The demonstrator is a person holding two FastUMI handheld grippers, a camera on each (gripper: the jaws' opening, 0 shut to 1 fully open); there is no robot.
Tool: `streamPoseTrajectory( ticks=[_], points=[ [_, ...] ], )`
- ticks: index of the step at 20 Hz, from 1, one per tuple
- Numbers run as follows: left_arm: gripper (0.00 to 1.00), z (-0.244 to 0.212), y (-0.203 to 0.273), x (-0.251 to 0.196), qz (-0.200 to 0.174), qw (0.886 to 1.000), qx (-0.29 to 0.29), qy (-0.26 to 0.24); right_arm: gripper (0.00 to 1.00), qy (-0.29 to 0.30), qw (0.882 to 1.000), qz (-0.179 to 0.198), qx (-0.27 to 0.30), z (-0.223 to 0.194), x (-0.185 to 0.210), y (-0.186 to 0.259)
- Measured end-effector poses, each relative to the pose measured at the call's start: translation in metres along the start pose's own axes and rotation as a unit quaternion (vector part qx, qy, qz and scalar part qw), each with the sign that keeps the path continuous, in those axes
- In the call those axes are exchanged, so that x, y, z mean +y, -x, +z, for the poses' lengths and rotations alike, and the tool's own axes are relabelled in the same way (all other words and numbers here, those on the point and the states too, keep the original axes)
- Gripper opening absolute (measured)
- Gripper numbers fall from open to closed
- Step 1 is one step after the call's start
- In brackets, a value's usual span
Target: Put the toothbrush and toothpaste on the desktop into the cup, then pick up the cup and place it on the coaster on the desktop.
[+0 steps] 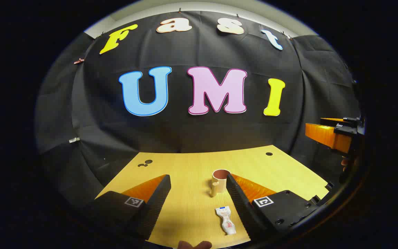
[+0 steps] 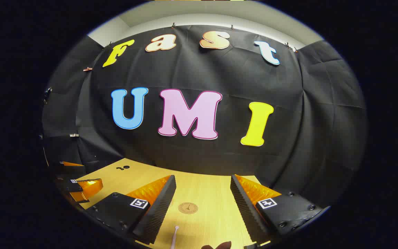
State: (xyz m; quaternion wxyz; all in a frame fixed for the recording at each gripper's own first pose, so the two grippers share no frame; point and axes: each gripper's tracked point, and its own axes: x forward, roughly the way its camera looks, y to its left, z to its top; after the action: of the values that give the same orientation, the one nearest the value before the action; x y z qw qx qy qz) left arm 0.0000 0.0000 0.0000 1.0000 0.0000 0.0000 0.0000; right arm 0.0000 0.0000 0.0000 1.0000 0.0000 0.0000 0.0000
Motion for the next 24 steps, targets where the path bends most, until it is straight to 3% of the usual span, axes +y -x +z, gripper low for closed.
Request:
streamPoseTrajectory(
  ticks=[17,21,24],
  points=[
    [0.98,-0.016,-0.012,-0.026,-0.014,0.999,0.030,-0.022,0.98,-0.007,0.999,0.002,0.031,-0.026,-0.013,-0.009],
    [0.98,-0.061,-0.025,-0.039,-0.032,0.994,0.101,-0.030,0.98,-0.008,0.998,0.005,0.068,-0.053,-0.010,-0.008],
    [0.99,-0.111,-0.039,-0.060,-0.065,0.981,0.185,-0.009,0.98,-0.012,0.995,0.008,0.100,-0.077,-0.010,0.000]
  ],
)
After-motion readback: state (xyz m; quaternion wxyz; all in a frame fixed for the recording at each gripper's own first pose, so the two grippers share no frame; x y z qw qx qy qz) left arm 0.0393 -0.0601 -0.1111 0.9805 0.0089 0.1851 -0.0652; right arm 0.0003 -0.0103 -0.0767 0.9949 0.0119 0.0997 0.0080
